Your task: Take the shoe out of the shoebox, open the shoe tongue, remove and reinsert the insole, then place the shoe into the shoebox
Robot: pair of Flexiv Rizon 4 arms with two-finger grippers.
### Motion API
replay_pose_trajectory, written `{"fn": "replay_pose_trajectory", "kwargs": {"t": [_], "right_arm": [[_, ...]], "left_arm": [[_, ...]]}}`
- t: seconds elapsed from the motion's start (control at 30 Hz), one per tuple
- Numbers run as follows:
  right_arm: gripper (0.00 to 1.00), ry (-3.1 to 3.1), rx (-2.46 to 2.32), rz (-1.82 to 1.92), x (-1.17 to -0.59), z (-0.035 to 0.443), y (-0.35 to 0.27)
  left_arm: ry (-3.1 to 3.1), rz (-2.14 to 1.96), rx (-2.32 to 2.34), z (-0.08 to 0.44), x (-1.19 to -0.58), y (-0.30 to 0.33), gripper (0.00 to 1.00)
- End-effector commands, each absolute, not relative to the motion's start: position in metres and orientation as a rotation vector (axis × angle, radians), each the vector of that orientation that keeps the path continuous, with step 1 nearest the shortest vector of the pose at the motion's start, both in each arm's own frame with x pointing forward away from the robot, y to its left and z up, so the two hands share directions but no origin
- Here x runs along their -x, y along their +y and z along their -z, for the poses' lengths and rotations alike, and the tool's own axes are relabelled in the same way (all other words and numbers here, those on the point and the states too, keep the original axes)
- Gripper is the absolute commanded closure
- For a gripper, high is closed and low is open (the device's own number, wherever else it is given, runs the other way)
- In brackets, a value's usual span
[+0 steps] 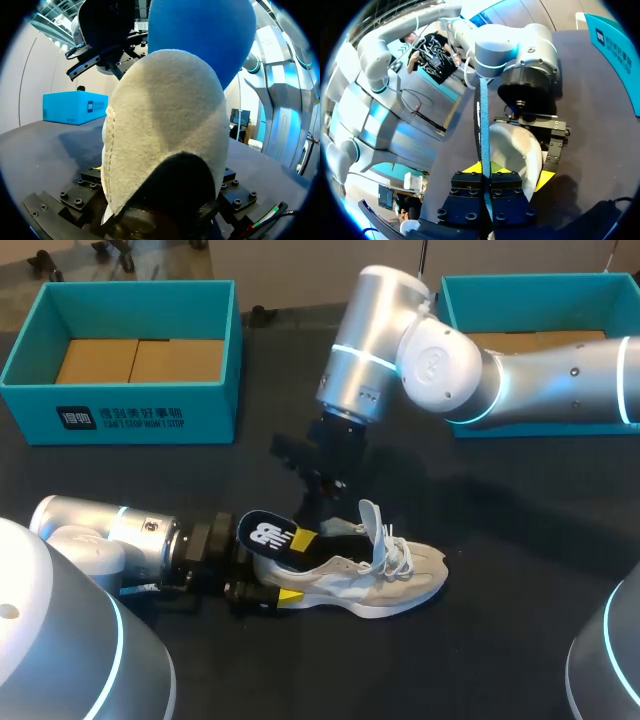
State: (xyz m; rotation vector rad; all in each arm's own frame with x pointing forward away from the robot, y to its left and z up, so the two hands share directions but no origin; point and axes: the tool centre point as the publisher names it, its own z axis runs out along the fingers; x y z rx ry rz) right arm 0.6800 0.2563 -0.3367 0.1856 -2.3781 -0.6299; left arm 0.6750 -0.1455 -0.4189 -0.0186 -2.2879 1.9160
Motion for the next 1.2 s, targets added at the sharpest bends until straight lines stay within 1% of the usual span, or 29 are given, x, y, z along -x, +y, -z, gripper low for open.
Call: {"fn": "replay_pose_trajectory", "kwargs": {"t": [0.03,0.27,0.83,0.97,1.2], "right_arm": [[1.00,-2.396,-0.181,0.652,-0.677,0.331,0.256],[1.00,-2.476,-0.209,0.685,-0.681,0.309,0.266],[1.00,-2.476,-0.209,0.685,-0.681,0.309,0.266],[1.00,-2.462,-0.219,0.742,-0.696,0.294,0.281],[1.00,-2.480,-0.275,0.932,-0.710,0.248,0.301]], "left_arm": [[-2.289,-1.916,0.017,0.419,-0.675,-0.146,1.00],[-2.289,-1.916,0.017,0.419,-0.675,-0.146,1.00],[-2.289,-1.916,0.017,0.419,-0.675,-0.146,1.00],[-2.289,-1.916,0.017,0.419,-0.675,-0.146,1.00],[-2.289,-1.916,0.017,0.419,-0.675,-0.146,1.00]]}}
